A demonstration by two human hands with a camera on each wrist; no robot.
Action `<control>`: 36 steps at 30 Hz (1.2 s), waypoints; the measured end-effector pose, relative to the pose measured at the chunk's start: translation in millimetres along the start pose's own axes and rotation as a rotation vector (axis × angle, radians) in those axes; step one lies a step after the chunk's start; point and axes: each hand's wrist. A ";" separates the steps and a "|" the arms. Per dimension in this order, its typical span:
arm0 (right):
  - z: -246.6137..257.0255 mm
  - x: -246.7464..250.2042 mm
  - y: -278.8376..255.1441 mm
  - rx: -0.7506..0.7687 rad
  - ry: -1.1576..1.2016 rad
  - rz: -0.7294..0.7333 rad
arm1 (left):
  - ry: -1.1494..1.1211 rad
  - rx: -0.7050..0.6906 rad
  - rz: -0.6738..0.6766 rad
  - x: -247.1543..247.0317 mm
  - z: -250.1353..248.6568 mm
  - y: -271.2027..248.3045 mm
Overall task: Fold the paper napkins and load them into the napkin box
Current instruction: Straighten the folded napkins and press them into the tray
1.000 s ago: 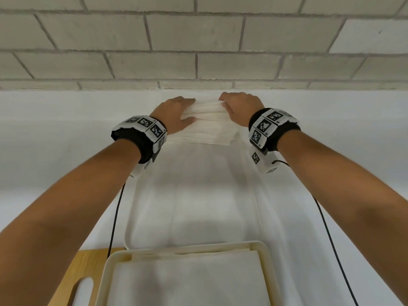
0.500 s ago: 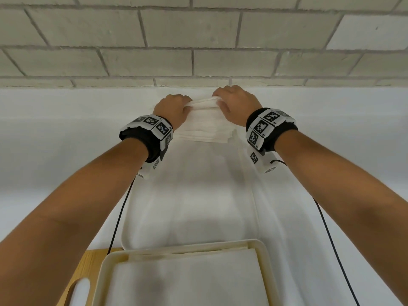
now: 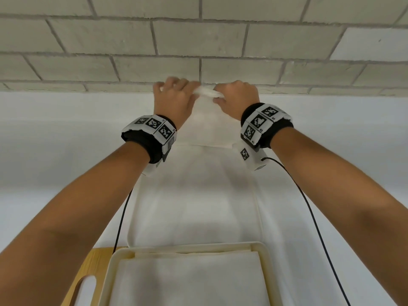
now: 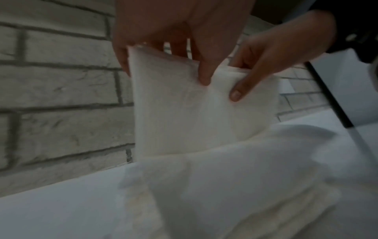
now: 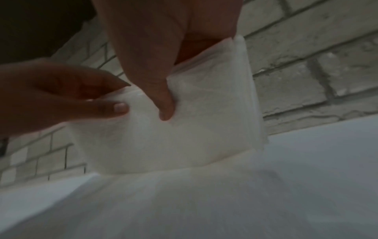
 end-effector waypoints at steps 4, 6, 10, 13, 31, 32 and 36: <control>-9.9 6.5 1.2 -0.120 0.136 -0.047 | -0.109 0.211 -0.234 16.7 4.5 1.0; -13.0 9.2 2.8 -0.157 0.130 -0.104 | -0.207 0.203 -0.232 17.4 3.3 -2.1; -13.9 13.6 5.7 -0.192 0.148 -0.113 | -0.395 0.255 -0.173 11.4 2.7 -10.3; -13.0 7.4 5.0 -0.162 0.157 -0.048 | -0.539 0.480 -0.172 9.7 9.7 -9.3; -22.5 9.3 6.2 -0.305 0.727 -0.214 | -1.164 1.146 -0.273 18.1 12.0 8.5; -21.7 12.2 5.9 -0.287 0.712 -0.236 | -1.299 1.140 -0.264 22.3 9.2 8.5; -16.5 21.3 1.5 -0.253 0.634 -0.285 | -1.405 0.971 -0.254 37.3 -1.8 8.0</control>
Point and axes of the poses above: each hand's wrist, its own y-axis towards the middle knuckle, its own x-axis out of the back of the hand, z = x × y, and after that the axes turned 15 degrees about -y, right-handed
